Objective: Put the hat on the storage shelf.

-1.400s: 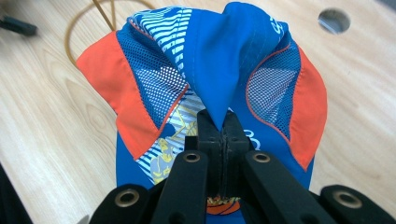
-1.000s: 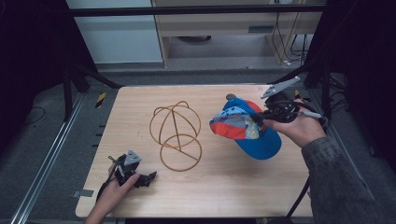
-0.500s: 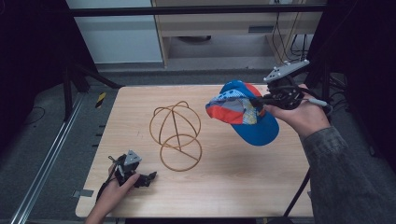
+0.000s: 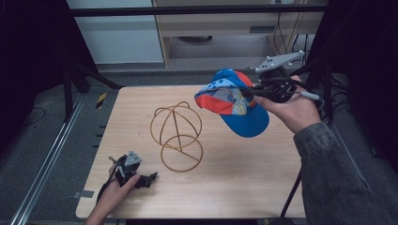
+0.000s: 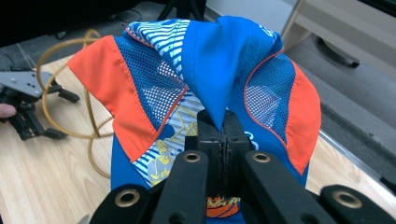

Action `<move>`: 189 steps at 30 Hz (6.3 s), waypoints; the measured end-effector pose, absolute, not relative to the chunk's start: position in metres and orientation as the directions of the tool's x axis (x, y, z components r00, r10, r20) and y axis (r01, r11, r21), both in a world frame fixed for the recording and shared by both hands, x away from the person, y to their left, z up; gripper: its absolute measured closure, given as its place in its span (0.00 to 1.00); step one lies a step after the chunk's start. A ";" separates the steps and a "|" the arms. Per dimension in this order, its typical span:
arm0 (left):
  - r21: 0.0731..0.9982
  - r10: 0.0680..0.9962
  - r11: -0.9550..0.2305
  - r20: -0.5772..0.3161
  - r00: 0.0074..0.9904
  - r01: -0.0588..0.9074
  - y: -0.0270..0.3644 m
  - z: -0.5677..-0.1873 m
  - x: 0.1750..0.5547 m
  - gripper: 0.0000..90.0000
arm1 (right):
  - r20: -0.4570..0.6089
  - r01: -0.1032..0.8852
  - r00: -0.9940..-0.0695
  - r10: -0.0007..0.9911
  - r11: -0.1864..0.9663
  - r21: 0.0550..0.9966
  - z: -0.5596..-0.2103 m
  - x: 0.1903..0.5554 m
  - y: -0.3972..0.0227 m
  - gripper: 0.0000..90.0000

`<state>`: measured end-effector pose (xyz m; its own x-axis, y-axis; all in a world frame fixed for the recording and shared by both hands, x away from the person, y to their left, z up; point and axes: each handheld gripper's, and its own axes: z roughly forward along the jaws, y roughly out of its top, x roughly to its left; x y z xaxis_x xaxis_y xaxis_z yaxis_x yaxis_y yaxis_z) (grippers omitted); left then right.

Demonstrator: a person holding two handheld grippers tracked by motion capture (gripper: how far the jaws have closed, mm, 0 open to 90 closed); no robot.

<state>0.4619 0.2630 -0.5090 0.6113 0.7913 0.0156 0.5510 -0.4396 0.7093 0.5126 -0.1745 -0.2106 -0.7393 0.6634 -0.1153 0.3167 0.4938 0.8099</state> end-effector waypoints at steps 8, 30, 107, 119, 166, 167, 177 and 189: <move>0.710 0.791 -0.440 0.015 0.612 0.551 0.263 -0.509 0.462 0.00 | -0.145 0.262 -0.762 0.631 0.506 0.822 -0.199 0.517 -0.139 1.00; 0.709 0.790 -0.441 0.016 0.613 0.550 0.263 -0.509 0.462 0.00 | -0.175 0.221 -0.823 0.540 0.589 0.778 -0.197 0.544 -0.057 1.00; 0.711 0.792 -0.438 0.016 0.611 0.550 0.263 -0.509 0.462 0.00 | -0.134 0.187 -0.911 0.389 0.682 0.707 -0.238 0.541 0.015 0.88; 0.710 0.791 -0.440 0.017 0.612 0.550 0.263 -0.509 0.462 0.00 | -0.125 0.198 -0.907 0.402 0.670 0.716 -0.239 0.539 0.014 0.71; 0.710 0.789 -0.443 0.018 0.614 0.548 0.263 -0.509 0.462 0.00 | -0.081 0.210 -0.910 0.407 0.619 0.757 -0.241 0.513 -0.018 0.58; 0.710 0.789 -0.442 0.018 0.614 0.548 0.263 -0.509 0.462 0.00 | -0.082 0.210 -0.909 0.409 0.619 0.756 -0.241 0.513 -0.020 0.58; 0.710 0.789 -0.442 0.018 0.614 0.548 0.263 -0.509 0.462 0.00 | -0.077 0.233 -0.897 0.436 0.612 0.756 -0.246 0.511 -0.038 0.57; 0.710 0.789 -0.443 0.018 0.615 0.547 0.263 -0.509 0.462 0.00 | -0.082 0.248 -0.884 0.459 0.612 0.751 -0.247 0.503 -0.054 0.47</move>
<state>0.4622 0.2634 -0.5091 0.6147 0.7886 0.0178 0.5475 -0.4428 0.7100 0.5032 -0.0538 -0.2474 -0.8844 0.4593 -0.0823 0.2479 0.6120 0.7510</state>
